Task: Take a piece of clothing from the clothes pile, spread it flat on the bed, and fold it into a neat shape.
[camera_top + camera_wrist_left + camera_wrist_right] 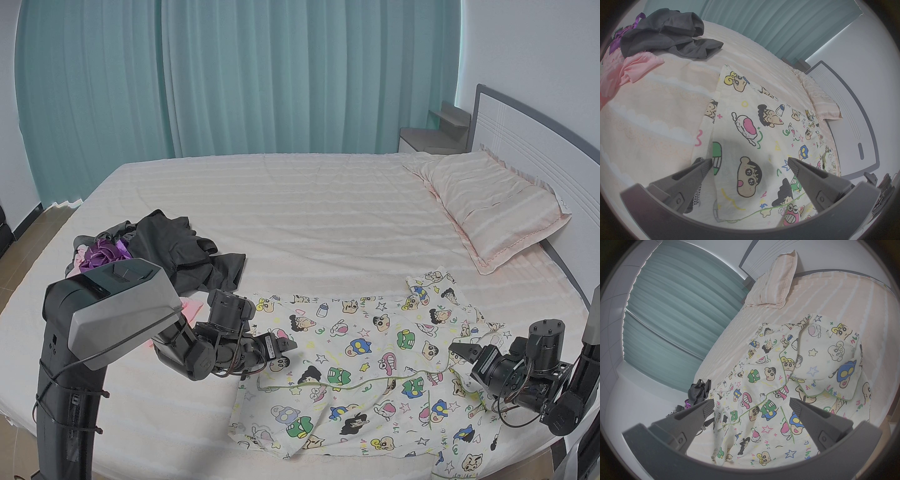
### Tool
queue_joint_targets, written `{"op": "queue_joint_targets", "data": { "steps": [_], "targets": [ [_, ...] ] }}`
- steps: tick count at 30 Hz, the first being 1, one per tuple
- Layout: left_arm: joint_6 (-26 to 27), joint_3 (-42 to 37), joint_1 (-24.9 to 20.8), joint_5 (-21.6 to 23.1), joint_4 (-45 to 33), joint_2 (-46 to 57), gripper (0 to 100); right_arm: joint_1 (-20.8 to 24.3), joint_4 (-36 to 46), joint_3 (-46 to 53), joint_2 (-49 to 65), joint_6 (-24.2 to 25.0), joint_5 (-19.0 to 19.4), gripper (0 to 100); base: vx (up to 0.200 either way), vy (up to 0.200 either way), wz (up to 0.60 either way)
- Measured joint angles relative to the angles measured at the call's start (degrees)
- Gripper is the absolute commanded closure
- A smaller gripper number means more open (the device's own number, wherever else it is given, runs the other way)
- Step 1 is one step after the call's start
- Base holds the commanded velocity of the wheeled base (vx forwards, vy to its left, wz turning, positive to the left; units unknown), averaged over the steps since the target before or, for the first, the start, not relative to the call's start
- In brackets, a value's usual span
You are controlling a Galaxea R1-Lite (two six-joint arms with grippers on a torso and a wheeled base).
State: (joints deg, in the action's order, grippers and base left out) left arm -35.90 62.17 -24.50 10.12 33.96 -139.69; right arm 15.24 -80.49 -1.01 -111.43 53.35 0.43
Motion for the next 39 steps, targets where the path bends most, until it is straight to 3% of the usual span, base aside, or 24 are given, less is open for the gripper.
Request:
{"op": "queue_joint_targets", "data": {
  "steps": [11,19,39],
  "targets": [
    [0.3,0.6,1.2,-1.6,0.0,-0.6,100,0.0,0.0,0.0,0.0,0.0,0.0,0,0.0,0.0,0.0],
    [4.1,0.6,3.4,-4.5,0.1,-0.5,100,0.0,0.0,0.0,0.0,0.0,0.0,0,0.0,0.0,0.0],
    [5.4,-0.6,7.9,-4.8,-1.8,2.7,100,-0.3,-0.1,0.0,0.0,0.0,0.0,0,0.0,0.0,0.0]
  ]
}}
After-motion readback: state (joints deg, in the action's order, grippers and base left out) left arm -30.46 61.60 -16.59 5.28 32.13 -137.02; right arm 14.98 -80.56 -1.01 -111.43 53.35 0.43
